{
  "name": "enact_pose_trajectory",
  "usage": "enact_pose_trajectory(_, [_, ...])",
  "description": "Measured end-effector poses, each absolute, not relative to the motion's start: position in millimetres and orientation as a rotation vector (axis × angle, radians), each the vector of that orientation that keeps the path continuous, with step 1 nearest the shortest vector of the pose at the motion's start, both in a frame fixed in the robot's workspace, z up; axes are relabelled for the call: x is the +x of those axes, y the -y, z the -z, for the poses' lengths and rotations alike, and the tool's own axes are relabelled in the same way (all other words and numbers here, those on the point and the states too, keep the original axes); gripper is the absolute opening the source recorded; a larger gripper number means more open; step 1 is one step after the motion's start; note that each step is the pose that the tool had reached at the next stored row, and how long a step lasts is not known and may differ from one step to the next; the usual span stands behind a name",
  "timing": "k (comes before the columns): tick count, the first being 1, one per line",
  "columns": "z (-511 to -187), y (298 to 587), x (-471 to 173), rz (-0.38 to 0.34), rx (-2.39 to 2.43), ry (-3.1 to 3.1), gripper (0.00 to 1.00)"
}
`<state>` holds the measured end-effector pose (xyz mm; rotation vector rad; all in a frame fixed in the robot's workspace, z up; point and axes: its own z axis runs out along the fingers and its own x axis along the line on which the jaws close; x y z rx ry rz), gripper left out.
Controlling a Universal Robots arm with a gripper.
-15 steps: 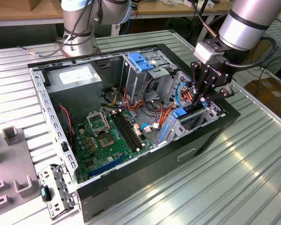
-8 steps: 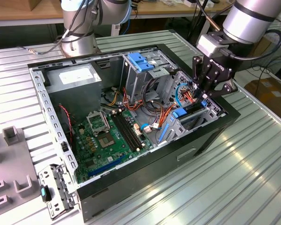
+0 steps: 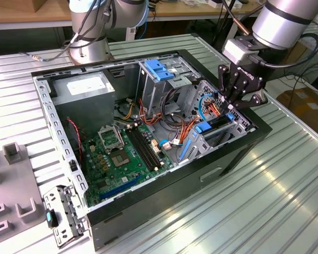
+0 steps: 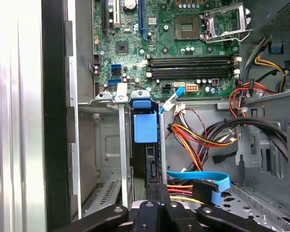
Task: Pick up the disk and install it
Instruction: 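Insert the first disk wire, then insert the second disk wire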
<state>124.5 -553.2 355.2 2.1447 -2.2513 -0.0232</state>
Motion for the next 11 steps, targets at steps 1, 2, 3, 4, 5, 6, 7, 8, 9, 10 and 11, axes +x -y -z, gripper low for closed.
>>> enact_pose_trajectory(1, [-355.2,553.2,124.5,0.023,2.145,2.251,0.11])
enact_pose_trajectory(2, [-355.2,553.2,124.5,0.023,2.145,2.251,0.11])
enact_pose_trajectory(3, [-355.2,553.2,124.5,0.023,2.145,2.251,0.11])
enact_pose_trajectory(4, [-355.2,553.2,124.6,0.023,2.145,2.251,0.11])
enact_pose_trajectory(5, [-355.2,553.2,124.6,0.023,2.145,2.251,0.11])
enact_pose_trajectory(6, [-355.2,553.2,124.5,0.023,2.145,2.251,0.11])
enact_pose_trajectory(7, [-355.3,553.2,124.5,0.023,2.145,2.251,0.11])
enact_pose_trajectory(8, [-355.2,553.2,124.6,0.023,2.145,2.251,0.11])
enact_pose_trajectory(9, [-355.3,553.2,124.6,0.023,2.145,2.251,0.11])
enact_pose_trajectory(10, [-355.3,553.2,124.6,0.023,2.145,2.251,0.11])
enact_pose_trajectory(11, [-355.3,553.2,124.6,0.023,2.145,2.251,0.11])
